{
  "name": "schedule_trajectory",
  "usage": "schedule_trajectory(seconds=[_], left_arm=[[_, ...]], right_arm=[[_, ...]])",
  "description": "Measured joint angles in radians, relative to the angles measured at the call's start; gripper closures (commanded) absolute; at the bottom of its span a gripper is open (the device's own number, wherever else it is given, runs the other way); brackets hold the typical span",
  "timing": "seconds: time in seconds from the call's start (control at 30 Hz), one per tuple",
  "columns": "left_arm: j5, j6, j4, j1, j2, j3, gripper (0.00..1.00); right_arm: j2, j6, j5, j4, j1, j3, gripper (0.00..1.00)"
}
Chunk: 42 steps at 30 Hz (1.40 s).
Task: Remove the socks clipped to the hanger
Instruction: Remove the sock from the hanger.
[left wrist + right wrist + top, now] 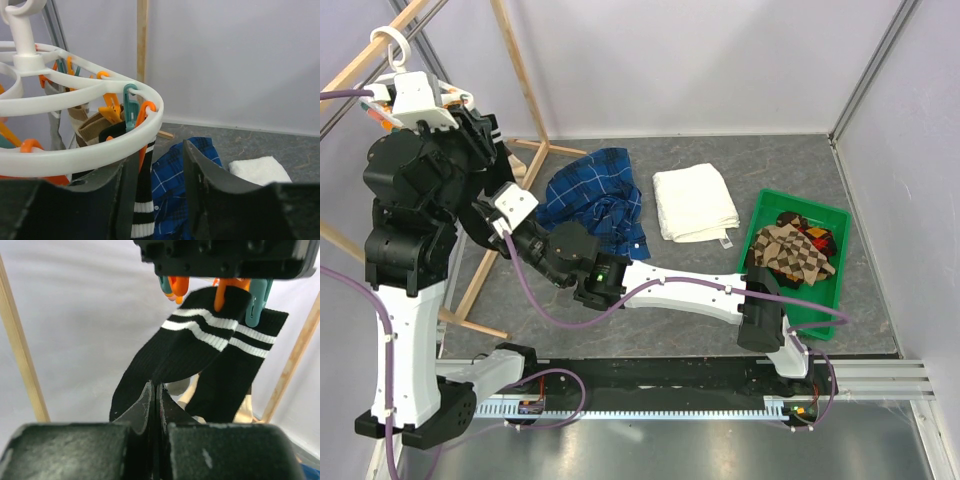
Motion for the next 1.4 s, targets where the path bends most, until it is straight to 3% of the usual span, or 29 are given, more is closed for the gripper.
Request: schedule_trajectory(seconds=[0.3,0.6,0.87,1.4], left_arm=[[0.02,-0.051,-0.057,0.0,-0.049,0.042,0.49],[0.012,-0.121,-0.17,0.0,-0.002,0.223,0.5],[0.025,-0.164,-0.245,0.0,0.056,0.279,0.52],[0.008,-0.156,-0.334,0.0,0.178,0.336,0.47]], right_arm=[[0.0,-0.15,0.072,-0.039,0.012,0.014,1.0],[-0.003,-0.372,0.141,-0.043,0.035,0.021,1.0],[-0.02,-0.531,0.179,-0.027,0.083,0.016,1.0],[-0.011,-0.623,0.18,0.006,0.095,0.012,1.0]])
